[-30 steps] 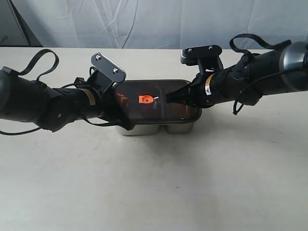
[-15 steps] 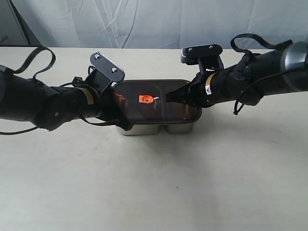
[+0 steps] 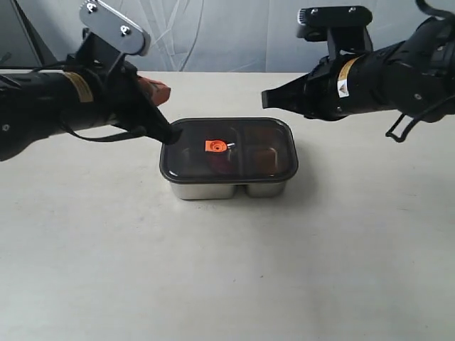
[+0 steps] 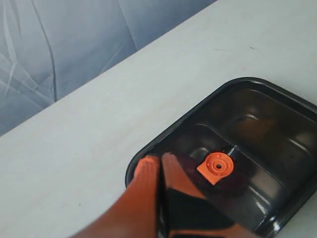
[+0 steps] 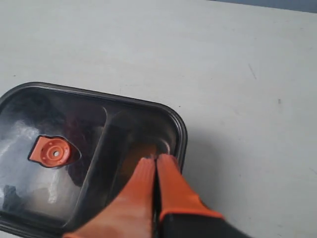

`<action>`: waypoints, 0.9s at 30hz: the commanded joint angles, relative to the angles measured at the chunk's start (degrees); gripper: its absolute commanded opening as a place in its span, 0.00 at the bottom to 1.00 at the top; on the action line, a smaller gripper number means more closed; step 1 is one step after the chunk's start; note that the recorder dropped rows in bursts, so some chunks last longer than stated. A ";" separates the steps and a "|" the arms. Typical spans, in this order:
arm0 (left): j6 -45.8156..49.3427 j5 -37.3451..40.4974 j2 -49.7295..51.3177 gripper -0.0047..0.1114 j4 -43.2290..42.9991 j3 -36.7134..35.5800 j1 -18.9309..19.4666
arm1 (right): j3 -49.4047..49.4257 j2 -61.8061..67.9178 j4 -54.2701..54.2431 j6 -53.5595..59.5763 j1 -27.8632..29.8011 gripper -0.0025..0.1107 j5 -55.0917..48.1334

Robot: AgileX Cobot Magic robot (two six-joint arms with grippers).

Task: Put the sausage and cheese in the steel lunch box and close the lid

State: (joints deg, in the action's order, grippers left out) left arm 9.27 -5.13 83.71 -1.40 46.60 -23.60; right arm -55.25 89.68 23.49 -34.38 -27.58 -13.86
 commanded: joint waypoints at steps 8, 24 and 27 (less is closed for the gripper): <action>-0.28 11.45 -29.43 0.04 7.21 -9.11 -2.61 | 15.59 -17.47 -0.02 -2.05 0.15 0.01 -0.41; -0.28 20.22 -62.49 0.04 18.65 -25.60 -4.49 | 30.99 -25.94 -5.15 -3.41 0.15 0.01 -0.70; -0.28 19.69 -63.66 0.04 17.34 -25.60 -4.49 | 30.99 -25.94 -5.15 -3.41 0.15 0.01 -0.31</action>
State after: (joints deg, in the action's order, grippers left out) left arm 9.16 15.27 21.40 15.77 21.24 -27.53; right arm -24.52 64.23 18.46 -37.71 -27.58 -15.00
